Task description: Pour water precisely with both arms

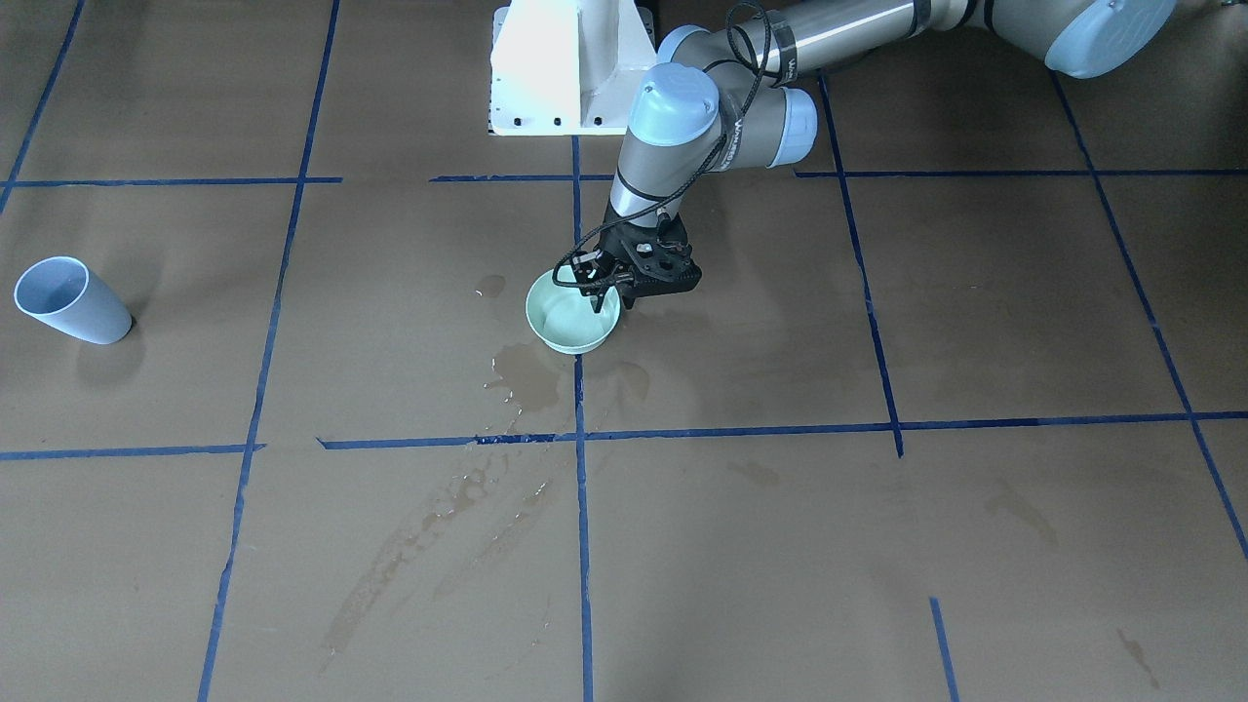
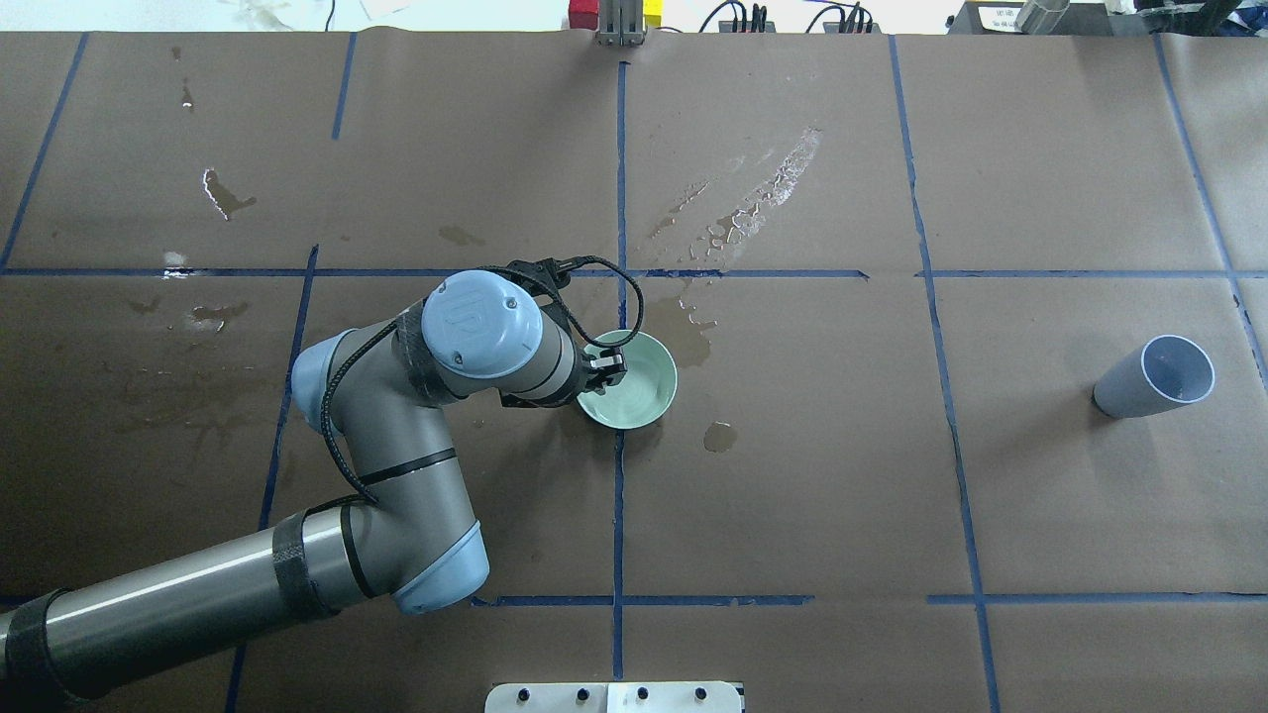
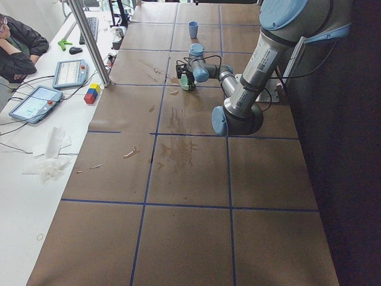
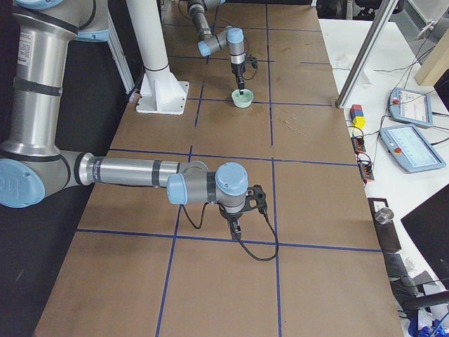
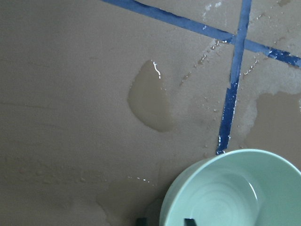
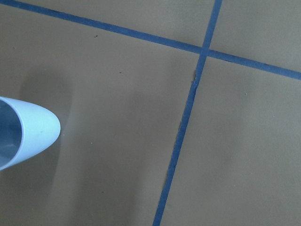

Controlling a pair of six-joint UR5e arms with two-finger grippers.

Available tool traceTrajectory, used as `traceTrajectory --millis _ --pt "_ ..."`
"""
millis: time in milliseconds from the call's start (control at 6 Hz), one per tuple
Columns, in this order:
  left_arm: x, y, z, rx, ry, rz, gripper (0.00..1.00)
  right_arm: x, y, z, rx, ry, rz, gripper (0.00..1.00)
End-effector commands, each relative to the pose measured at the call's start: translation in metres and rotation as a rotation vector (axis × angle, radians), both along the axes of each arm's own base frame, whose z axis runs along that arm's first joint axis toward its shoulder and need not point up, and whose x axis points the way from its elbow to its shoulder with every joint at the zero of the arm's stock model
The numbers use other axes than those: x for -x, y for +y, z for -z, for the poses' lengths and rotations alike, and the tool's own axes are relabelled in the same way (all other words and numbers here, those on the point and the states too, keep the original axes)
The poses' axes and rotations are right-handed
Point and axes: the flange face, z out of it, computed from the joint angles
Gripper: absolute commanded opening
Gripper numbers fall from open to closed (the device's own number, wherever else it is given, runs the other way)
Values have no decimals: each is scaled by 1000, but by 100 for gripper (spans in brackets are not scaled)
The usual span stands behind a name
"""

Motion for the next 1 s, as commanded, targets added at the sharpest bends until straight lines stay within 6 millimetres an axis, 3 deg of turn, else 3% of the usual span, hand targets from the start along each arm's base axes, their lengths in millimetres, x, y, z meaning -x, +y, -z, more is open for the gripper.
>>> traceTrajectory --millis 0,333,500,667,833 --pt "51 -2 18 -69 -114 -59 100 1 -2 7 -14 -9 1 100" --pt "134 8 -13 -125 -147 -139 100 2 -4 28 -8 -20 -35 100" --pt "166 -3 -26 -150 -126 -200 100 8 -5 55 -8 -30 -68 100" --pt "181 -1 -37 -161 -129 -221 100 27 -4 84 18 -43 -95 100" --pt "181 -1 -37 -157 -127 -218 100 53 1 124 50 -59 -130 100"
